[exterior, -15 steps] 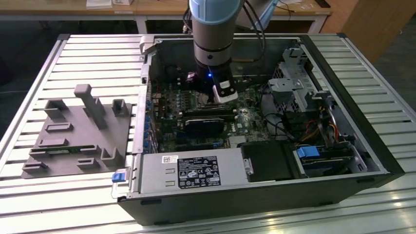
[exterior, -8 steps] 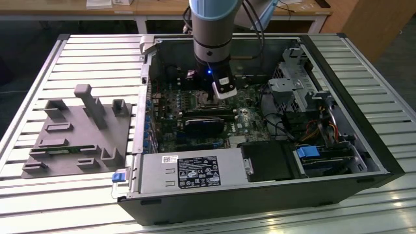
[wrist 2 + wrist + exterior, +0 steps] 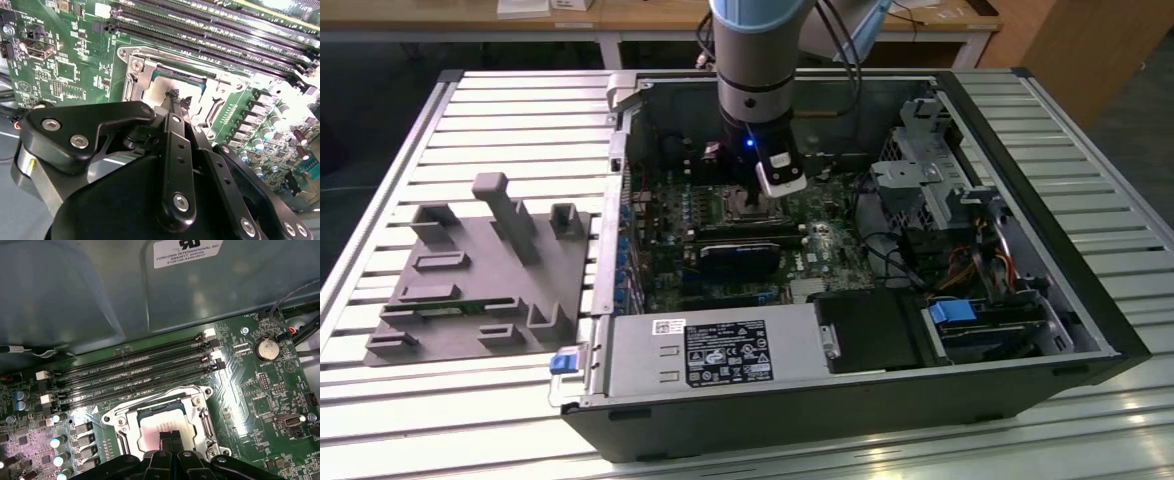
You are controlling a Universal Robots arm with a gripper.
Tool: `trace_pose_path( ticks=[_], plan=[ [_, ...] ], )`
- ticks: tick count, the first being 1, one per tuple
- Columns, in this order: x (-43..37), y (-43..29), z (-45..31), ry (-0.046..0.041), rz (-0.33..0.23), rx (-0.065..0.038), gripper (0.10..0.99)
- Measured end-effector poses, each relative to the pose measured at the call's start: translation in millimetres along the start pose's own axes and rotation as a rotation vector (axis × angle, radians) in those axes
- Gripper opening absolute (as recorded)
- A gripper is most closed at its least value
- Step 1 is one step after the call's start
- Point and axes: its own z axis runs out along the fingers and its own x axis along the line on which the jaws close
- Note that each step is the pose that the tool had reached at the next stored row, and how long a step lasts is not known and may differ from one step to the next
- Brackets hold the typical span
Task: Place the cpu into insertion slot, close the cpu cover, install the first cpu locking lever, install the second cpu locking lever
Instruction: 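Install the second cpu locking lever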
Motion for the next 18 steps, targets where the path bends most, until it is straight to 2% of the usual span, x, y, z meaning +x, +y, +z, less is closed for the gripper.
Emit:
trace_pose_path(
  ticks=[3,11,18],
  plan=[
    [-0.1,0.9,-4.5,-0.0001,0.0,0.0,0.102],
    [-0.5,4.7,-23.1,-0.0016,0.0,0.005,0.102],
    [-0.5,4.9,-23.8,-0.0023,0.0,0.007,0.102]
  ],
)
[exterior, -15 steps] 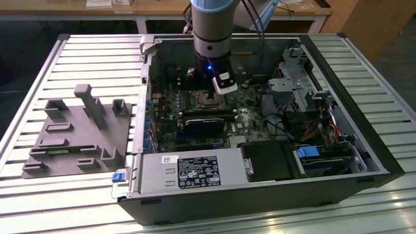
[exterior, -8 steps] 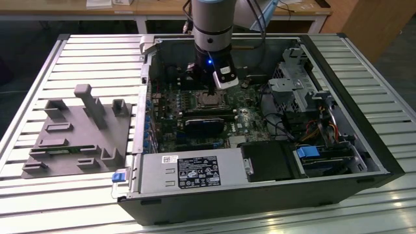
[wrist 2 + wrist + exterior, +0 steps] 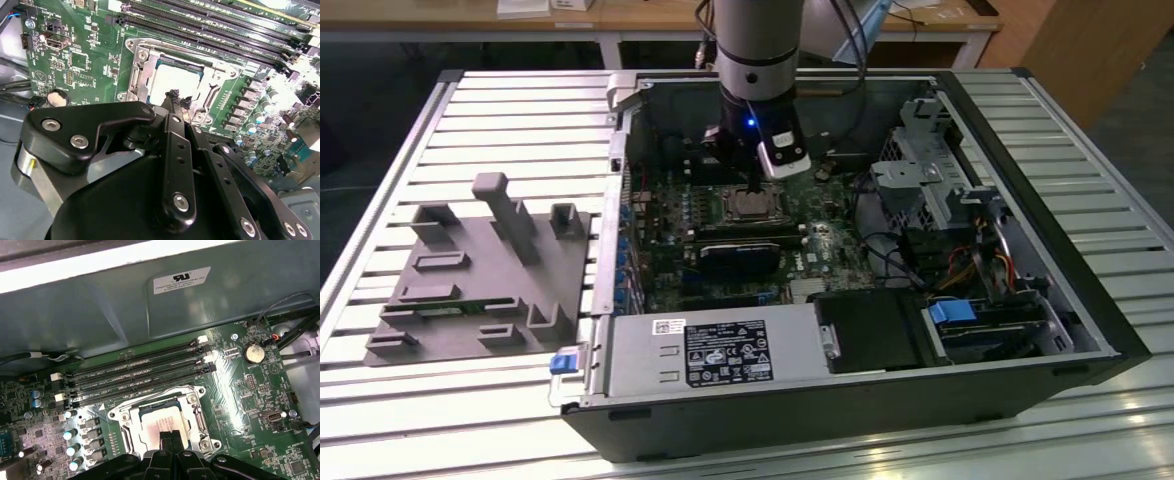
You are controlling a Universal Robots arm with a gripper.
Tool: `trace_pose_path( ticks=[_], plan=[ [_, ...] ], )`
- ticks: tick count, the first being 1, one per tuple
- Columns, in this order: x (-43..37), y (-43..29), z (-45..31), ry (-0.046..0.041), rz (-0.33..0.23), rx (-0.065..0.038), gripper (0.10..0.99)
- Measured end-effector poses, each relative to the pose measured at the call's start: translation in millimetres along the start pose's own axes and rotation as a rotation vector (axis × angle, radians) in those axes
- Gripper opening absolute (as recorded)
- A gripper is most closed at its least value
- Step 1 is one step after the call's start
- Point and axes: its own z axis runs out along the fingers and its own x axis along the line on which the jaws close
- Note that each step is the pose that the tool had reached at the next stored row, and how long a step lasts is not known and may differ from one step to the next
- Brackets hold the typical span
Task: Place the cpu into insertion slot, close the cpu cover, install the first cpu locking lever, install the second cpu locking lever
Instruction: 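Install the second cpu locking lever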
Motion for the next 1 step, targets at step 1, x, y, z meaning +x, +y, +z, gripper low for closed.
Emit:
trace_pose_path(
  ticks=[1],
  plan=[
    [0.0,0.0,0.0,0.0,0.0,0.0,0.102]
  ],
)
